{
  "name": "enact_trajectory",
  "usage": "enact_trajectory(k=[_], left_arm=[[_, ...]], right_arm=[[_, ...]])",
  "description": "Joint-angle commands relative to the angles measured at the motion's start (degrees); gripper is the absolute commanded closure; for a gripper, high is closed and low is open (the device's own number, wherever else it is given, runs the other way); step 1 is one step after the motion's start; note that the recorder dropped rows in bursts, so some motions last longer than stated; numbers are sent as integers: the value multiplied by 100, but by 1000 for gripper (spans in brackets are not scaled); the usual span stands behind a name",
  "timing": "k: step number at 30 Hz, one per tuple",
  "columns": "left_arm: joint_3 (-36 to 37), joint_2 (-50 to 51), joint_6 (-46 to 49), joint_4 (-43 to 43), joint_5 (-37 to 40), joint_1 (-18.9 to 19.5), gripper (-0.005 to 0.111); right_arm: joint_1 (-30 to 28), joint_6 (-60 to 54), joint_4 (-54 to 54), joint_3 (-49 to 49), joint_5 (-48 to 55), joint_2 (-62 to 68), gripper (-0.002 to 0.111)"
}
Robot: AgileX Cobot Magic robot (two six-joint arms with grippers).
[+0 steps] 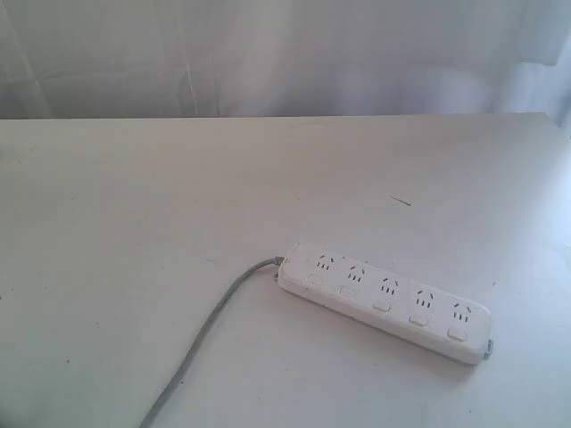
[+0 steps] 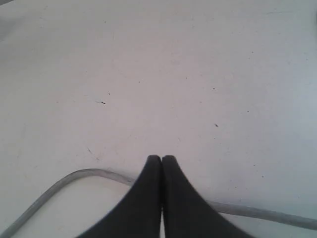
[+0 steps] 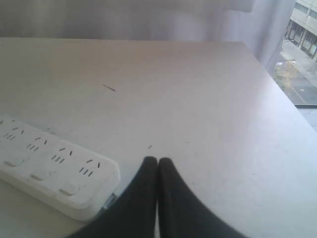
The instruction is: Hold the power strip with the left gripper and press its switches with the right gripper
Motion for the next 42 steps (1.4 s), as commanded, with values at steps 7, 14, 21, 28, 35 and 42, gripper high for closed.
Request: enact_trajectory(k=[7,14,21,28,35,42], left_arm=[[36,16,270,62,-473,7,107],[-223,16,-1576,-747,-2130,7,107],[-836,16,-1429,-721,-1682,7,107],[-1684,16,-323,-1050,-498,7,107],[-2383,16,2743,-3446,959,7,107],[-2447,16,3724,-5124,855,7,107]], right_arm=[[-26,2,-10,35,-26,-31,108],[-26,2,-10,35,-26,-31,108],[-26,2,-10,35,-26,-31,108],[-26,2,-10,35,-26,-31,108],[-26,2,-10,35,-26,-31,108],[-26,2,-10,35,-26,-31,108]])
